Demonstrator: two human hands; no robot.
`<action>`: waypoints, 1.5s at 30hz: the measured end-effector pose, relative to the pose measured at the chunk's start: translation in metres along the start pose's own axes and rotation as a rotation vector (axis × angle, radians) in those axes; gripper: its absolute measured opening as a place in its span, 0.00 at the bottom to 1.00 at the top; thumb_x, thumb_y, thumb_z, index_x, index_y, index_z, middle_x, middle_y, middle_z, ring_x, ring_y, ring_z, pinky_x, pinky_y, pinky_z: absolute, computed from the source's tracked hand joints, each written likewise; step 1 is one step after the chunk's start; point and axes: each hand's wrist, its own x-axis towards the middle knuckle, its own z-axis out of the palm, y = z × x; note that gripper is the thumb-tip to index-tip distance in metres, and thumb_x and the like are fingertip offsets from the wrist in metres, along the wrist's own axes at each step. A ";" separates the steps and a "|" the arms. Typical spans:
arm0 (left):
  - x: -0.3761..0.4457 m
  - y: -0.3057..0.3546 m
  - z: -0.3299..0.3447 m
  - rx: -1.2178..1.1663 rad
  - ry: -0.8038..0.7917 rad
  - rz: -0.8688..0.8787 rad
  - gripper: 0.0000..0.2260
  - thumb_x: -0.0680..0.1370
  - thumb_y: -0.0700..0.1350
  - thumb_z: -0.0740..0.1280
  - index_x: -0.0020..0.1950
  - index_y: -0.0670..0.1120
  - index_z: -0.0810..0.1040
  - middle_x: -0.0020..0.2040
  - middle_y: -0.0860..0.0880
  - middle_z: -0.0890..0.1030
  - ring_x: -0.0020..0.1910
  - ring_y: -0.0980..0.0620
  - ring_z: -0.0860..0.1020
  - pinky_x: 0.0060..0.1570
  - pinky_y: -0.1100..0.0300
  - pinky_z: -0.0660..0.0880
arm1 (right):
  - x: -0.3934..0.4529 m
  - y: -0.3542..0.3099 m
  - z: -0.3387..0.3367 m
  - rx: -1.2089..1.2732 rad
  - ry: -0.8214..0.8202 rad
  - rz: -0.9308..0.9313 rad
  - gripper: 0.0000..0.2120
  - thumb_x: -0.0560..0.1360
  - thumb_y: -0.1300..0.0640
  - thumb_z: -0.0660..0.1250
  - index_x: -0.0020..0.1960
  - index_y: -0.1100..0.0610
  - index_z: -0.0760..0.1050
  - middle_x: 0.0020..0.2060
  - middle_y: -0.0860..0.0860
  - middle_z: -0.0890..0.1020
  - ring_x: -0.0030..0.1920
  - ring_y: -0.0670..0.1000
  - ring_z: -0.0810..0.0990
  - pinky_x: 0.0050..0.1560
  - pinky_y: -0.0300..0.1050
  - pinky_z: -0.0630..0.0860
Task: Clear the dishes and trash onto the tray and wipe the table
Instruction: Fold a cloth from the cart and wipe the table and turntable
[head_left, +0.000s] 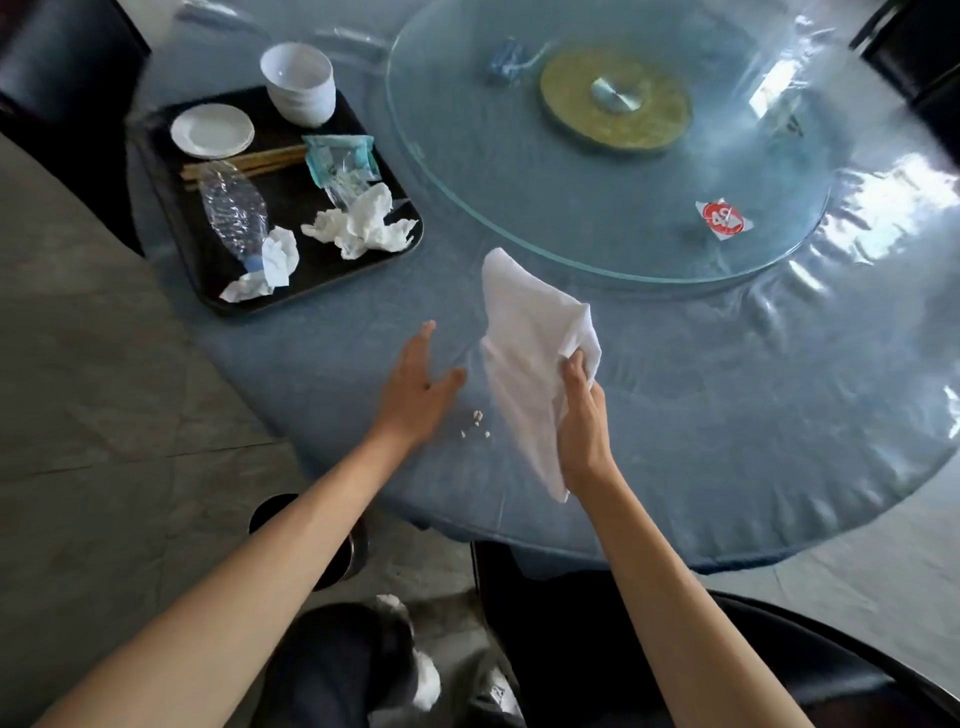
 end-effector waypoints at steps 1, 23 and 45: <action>0.005 0.004 -0.005 -0.073 -0.042 -0.015 0.34 0.79 0.46 0.70 0.81 0.46 0.57 0.80 0.48 0.61 0.79 0.52 0.59 0.76 0.55 0.57 | -0.001 -0.003 -0.003 0.011 -0.044 0.005 0.17 0.84 0.42 0.57 0.51 0.44 0.85 0.45 0.45 0.85 0.49 0.47 0.82 0.50 0.46 0.80; 0.149 0.086 -0.065 -0.350 -0.545 0.067 0.10 0.78 0.38 0.71 0.57 0.34 0.79 0.51 0.43 0.84 0.47 0.53 0.80 0.51 0.58 0.77 | 0.065 -0.043 0.012 -0.126 0.018 0.108 0.10 0.75 0.59 0.70 0.55 0.53 0.85 0.54 0.60 0.86 0.54 0.55 0.85 0.60 0.63 0.79; 0.388 0.059 0.014 -0.592 0.251 -0.706 0.05 0.85 0.41 0.59 0.50 0.48 0.70 0.45 0.50 0.82 0.38 0.52 0.83 0.41 0.57 0.79 | 0.458 -0.088 -0.088 -0.879 0.139 -0.140 0.21 0.78 0.40 0.60 0.71 0.39 0.71 0.78 0.50 0.63 0.77 0.55 0.58 0.74 0.63 0.59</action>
